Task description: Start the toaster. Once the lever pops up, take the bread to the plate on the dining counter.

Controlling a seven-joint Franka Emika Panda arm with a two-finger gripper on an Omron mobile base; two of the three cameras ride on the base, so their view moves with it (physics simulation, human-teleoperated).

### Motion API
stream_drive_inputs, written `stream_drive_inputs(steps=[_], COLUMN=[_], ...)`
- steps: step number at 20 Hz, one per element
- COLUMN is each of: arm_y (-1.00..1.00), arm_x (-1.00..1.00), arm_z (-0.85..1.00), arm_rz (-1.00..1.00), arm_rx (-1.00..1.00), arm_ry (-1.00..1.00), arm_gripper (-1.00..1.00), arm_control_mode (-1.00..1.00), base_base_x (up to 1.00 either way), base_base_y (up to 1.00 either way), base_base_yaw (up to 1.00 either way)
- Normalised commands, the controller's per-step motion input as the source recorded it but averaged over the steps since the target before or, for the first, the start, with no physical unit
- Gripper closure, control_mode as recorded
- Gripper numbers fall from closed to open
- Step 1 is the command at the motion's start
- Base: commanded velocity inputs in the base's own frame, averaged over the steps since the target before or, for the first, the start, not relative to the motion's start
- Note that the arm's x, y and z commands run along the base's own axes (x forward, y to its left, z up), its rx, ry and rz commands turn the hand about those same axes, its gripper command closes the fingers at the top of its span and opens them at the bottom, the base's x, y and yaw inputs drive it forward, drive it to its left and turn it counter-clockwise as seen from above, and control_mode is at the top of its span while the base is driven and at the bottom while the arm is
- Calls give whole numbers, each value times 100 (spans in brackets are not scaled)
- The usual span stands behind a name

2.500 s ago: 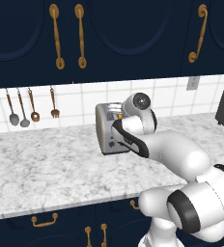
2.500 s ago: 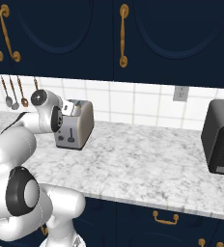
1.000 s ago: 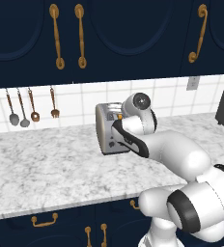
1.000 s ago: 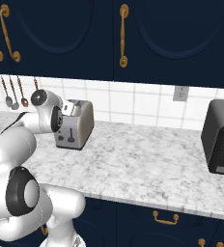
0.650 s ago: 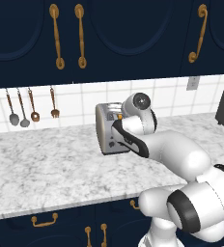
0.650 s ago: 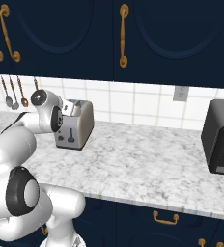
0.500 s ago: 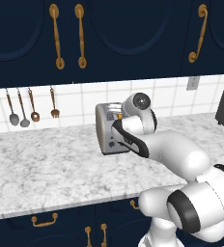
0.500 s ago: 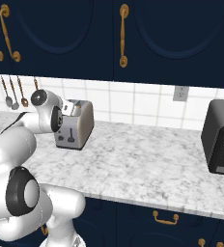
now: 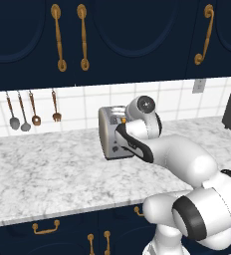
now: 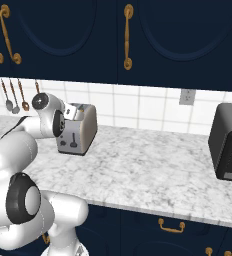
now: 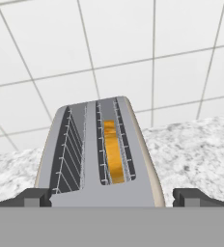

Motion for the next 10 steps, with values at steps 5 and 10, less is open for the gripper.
stream_drive_inputs(steps=[5, 10], arm_y=[0, 0], arm_x=[0, 0], arm_z=[0, 0], arm_rz=[0, 0], arm_rx=[0, 0], arm_ry=[0, 0], arm_gripper=[-100, -100], arm_control_mode=[-100, -100], base_base_x=[0, 0], base_base_y=[0, 0], base_base_yaw=[0, 0])
